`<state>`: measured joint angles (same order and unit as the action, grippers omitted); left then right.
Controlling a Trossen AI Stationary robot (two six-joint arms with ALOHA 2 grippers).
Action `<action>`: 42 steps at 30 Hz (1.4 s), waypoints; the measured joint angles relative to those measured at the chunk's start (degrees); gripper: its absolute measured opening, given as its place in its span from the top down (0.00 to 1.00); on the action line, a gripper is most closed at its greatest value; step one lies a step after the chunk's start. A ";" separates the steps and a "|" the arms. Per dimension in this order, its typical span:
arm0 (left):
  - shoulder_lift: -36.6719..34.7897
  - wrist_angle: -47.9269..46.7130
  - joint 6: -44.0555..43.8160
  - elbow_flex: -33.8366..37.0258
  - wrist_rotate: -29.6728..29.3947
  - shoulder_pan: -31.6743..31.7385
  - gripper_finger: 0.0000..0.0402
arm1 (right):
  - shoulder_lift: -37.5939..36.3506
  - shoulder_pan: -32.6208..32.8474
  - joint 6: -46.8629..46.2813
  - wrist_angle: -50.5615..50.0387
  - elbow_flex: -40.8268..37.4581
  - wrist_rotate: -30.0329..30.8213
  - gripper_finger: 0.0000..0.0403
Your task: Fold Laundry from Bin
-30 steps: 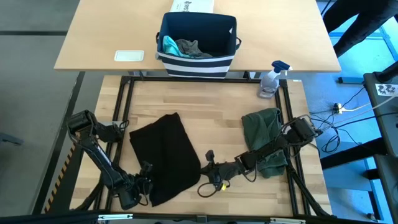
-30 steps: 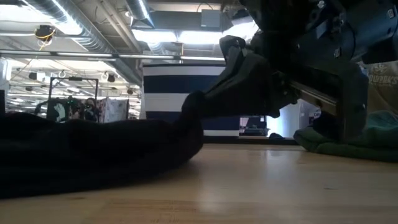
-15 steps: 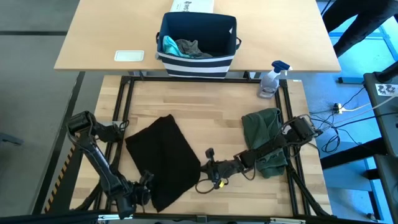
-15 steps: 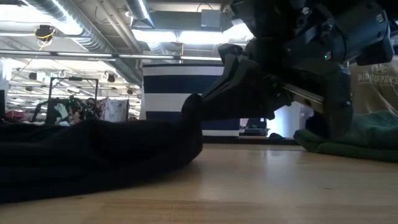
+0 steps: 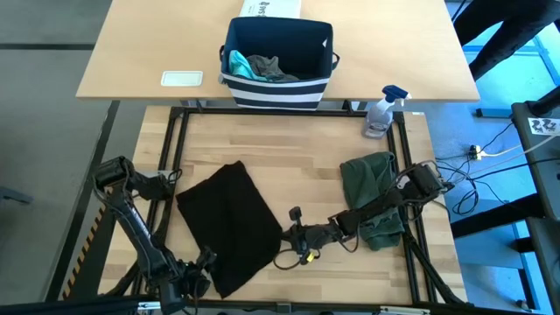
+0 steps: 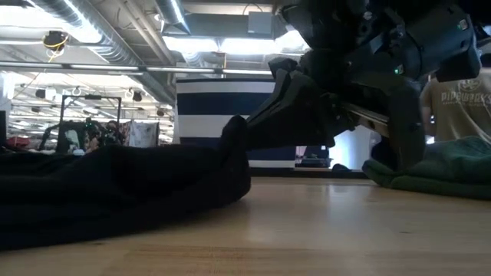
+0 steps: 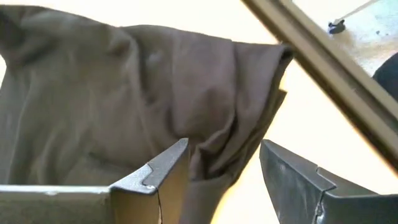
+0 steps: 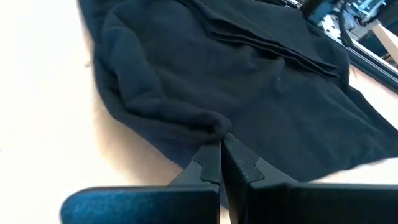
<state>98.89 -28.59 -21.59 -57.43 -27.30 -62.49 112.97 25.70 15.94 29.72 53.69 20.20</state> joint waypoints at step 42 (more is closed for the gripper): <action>12.22 4.49 13.89 -5.42 -10.76 2.42 0.81 | 0.00 -2.84 -5.26 -1.84 0.00 -2.06 1.00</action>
<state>111.11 -24.10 -7.70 -62.85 -38.06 -60.07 112.97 22.85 10.68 27.88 53.69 18.13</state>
